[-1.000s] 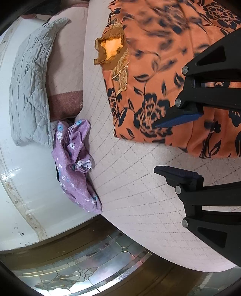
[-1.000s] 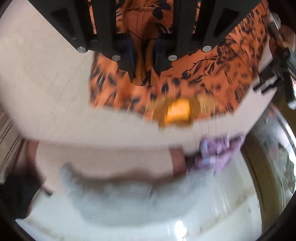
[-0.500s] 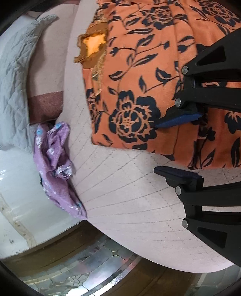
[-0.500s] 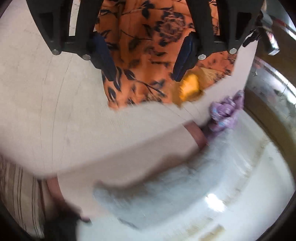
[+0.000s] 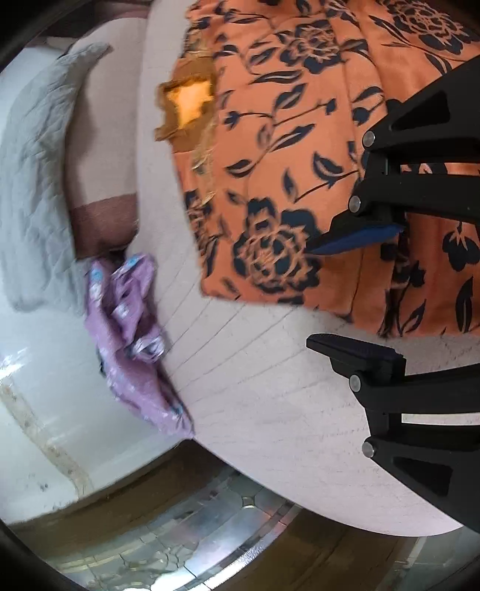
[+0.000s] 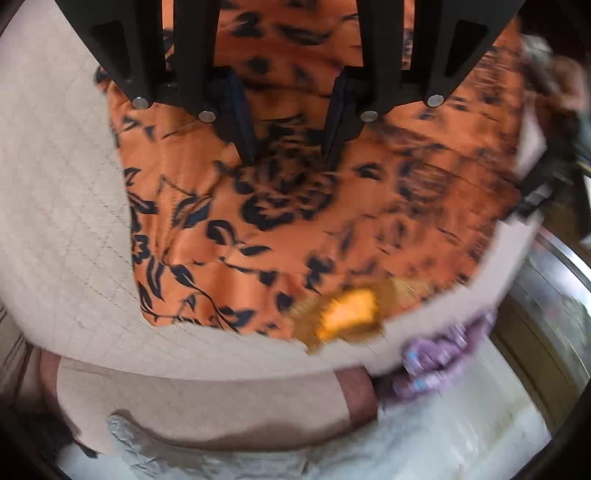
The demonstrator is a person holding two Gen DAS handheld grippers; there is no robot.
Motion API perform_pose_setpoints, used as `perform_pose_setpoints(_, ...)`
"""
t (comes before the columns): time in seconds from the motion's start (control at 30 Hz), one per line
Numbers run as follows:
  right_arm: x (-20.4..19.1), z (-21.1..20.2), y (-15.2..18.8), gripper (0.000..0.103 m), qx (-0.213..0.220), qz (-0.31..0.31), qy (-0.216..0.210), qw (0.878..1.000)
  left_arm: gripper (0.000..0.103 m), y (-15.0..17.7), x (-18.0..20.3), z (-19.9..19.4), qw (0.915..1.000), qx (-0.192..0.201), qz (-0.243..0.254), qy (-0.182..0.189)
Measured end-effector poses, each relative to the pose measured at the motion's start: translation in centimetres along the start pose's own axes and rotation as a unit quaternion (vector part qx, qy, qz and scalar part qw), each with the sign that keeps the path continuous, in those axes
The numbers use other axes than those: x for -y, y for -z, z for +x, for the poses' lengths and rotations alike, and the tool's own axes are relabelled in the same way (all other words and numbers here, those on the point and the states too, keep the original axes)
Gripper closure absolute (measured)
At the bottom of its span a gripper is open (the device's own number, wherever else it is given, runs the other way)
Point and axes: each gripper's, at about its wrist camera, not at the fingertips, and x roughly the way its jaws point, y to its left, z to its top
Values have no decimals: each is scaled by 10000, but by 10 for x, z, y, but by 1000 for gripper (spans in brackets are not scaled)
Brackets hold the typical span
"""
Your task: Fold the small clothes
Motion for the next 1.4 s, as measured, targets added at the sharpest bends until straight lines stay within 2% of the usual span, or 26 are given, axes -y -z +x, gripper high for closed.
perform_pose_setpoints(0.07,-1,4,7,64,-32,4,3,10000,57,6,6,16,9995,-310,23,-6)
perform_pose_setpoints(0.13,-3,27,13,62,-444,-6,58,9990,56,7,9,13,9997,-228,37,-122)
perform_pose_setpoints(0.23,2,2,18,62,-273,144,-74,9995,57,11,10,0,9997,-217,-2,-112)
perform_pose_setpoints(0.3,6,-24,20,62,-32,243,-348,9991,56,21,5,-19,9998,-153,-149,-31)
perform_pose_setpoints(0.33,10,-39,24,55,128,254,-449,9986,56,27,2,-29,9997,-100,-201,19)
perform_pose_setpoints(0.37,17,-51,30,42,247,318,-489,9980,52,33,-1,-40,9997,-37,-233,36)
perform_pose_setpoints(0.4,24,-60,37,37,343,438,-549,9969,44,38,-5,-49,9997,32,-248,20)
perform_pose_setpoints(0.5,58,-83,63,35,306,1029,-800,9910,24,70,-21,-86,9989,305,-347,-25)
perform_pose_setpoints(0.53,65,-86,70,35,264,1172,-823,9893,22,82,-29,-95,9987,328,-400,-16)
perform_pose_setpoints(0.63,92,-108,106,35,302,1612,-825,9830,21,119,-53,-119,9983,223,-534,88)
perform_pose_setpoints(0.7,107,-122,130,35,332,1837,-825,9790,21,140,-72,-125,9972,-17,-737,114)
perform_pose_setpoints(0.83,129,-141,167,35,223,2117,-849,9734,21,172,-101,-134,9900,-401,-1287,410)
perform_pose_setpoints(0.93,126,-142,188,34,46,2071,-668,9760,21,185,-106,-135,9818,-656,-1582,827)
perform_pose_setpoints(1.03,117,-136,204,34,-173,1985,-530,9785,23,192,-99,-131,9798,-959,-1474,951)
perform_pose_setpoints(1.1,106,-128,218,34,-412,1813,-345,9820,47,197,-93,-130,9770,-1100,-1440,1126)
perform_pose_setpoints(1.2,87,-117,238,34,-675,1564,-92,9853,65,205,-85,-130,9686,-1308,-1513,1477)
perform_pose_setpoints(1.3,60,-114,246,37,-609,1009,468,9919,65,210,-80,-134,9682,-1309,-1524,1488)
perform_pose_setpoints(1.33,52,-112,247,45,-629,849,625,9924,64,210,-78,-135,9679,-1330,-1522,1491)
perform_pose_setpoints(1.37,46,-112,248,54,-614,700,742,9929,55,212,-80,-136,9670,-1361,-1526,1519)
perform_pose_setpoints(1.4,40,-113,248,60,-573,525,795,9938,41,212,-80,-134,9656,-1430,-1514,1559)
